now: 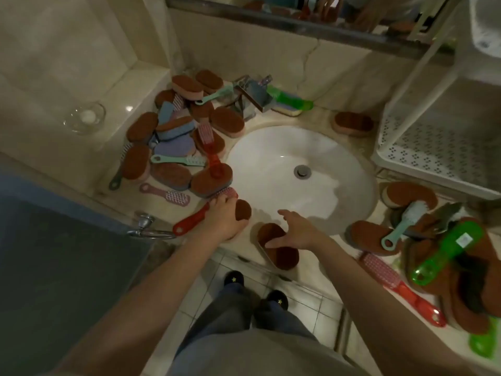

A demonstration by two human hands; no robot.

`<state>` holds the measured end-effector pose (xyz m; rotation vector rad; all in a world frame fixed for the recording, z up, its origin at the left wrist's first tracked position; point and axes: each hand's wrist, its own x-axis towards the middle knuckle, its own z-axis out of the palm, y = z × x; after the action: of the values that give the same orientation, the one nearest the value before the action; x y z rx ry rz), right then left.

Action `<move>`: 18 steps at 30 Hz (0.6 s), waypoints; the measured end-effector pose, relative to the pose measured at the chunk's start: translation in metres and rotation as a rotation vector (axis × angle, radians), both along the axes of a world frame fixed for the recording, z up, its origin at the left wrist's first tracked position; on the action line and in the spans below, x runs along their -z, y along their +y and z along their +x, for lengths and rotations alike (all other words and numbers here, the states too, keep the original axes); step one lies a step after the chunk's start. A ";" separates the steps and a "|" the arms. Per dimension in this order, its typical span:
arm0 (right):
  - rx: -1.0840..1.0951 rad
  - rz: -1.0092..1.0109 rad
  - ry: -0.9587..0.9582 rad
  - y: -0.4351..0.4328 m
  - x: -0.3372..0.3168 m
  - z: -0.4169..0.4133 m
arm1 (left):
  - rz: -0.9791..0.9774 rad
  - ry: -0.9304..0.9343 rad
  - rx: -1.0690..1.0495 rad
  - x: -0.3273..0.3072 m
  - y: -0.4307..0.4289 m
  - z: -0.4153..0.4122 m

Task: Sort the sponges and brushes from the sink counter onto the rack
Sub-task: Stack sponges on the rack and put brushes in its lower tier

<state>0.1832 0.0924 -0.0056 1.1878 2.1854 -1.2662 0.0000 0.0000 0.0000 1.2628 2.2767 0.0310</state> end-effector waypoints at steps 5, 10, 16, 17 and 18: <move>-0.110 0.089 -0.091 -0.008 0.007 0.001 | 0.032 0.038 -0.039 0.002 -0.006 0.008; 0.000 0.059 -0.017 -0.008 0.011 0.002 | -0.014 0.016 -0.060 0.002 -0.005 0.011; 0.240 0.052 0.161 -0.002 0.007 0.009 | 0.038 -0.081 -0.097 0.002 -0.002 0.014; 0.266 0.058 0.181 0.000 0.005 0.010 | 0.055 -0.131 -0.126 0.001 -0.003 0.016; 0.299 0.056 0.202 0.003 0.004 0.011 | 0.082 -0.187 -0.160 0.001 -0.002 0.017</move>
<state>0.1941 0.0950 -0.0100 1.5133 2.2583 -1.5108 0.0172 -0.0024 -0.0006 1.0663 2.2269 0.2907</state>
